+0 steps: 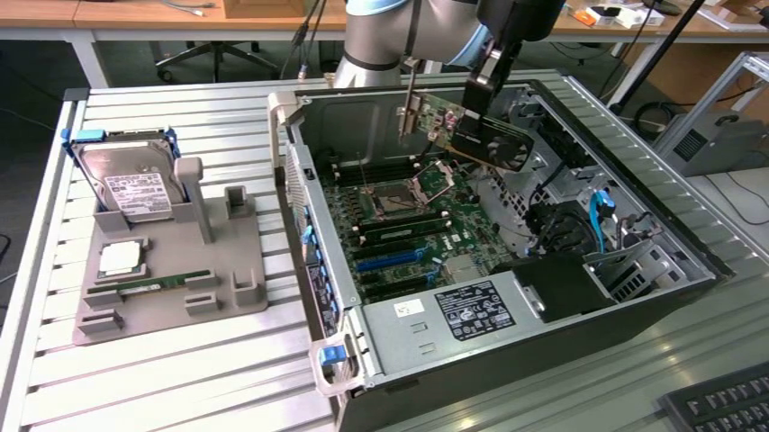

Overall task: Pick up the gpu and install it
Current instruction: 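Insert the gpu into the slot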

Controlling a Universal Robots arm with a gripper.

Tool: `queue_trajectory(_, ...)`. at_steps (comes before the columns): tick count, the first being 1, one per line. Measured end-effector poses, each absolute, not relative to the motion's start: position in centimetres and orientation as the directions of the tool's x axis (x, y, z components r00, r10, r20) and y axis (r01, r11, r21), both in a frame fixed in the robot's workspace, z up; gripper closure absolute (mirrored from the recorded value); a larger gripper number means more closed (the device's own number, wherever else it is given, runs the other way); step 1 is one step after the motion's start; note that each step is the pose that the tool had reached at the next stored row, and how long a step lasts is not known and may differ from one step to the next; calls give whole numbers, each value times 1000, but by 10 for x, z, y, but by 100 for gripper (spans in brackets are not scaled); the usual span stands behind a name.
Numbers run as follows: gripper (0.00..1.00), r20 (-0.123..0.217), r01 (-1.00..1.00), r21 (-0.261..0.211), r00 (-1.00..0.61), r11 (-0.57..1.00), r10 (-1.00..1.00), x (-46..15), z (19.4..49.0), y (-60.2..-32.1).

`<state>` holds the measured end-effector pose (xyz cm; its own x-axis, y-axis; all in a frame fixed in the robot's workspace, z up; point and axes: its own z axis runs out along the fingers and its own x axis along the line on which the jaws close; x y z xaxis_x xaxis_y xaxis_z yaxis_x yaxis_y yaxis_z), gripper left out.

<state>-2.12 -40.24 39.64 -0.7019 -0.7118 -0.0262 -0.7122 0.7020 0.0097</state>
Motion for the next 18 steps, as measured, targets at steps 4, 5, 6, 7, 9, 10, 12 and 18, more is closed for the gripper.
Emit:
queue_trajectory(4,74,-26,-719,10,-694,694,-719,-21,396,-402)
queue_trajectory(5,74,-26,-722,10,-692,692,-722,-21,396,-402)
queue_trajectory(6,74,-26,-724,10,-690,690,-724,-21,396,-402)
queue_trajectory(7,74,-26,-726,10,-687,687,-726,-21,396,-402)
queue_trajectory(9,74,-26,-730,10,-683,683,-730,-21,396,-402)
queue_trajectory(10,74,-26,-733,10,-680,680,-733,-21,396,-402)
queue_trajectory(12,74,-26,-741,10,-672,672,-740,-21,396,-402)
queue_trajectory(18,74,-26,-753,10,-658,658,-753,-21,396,-402)
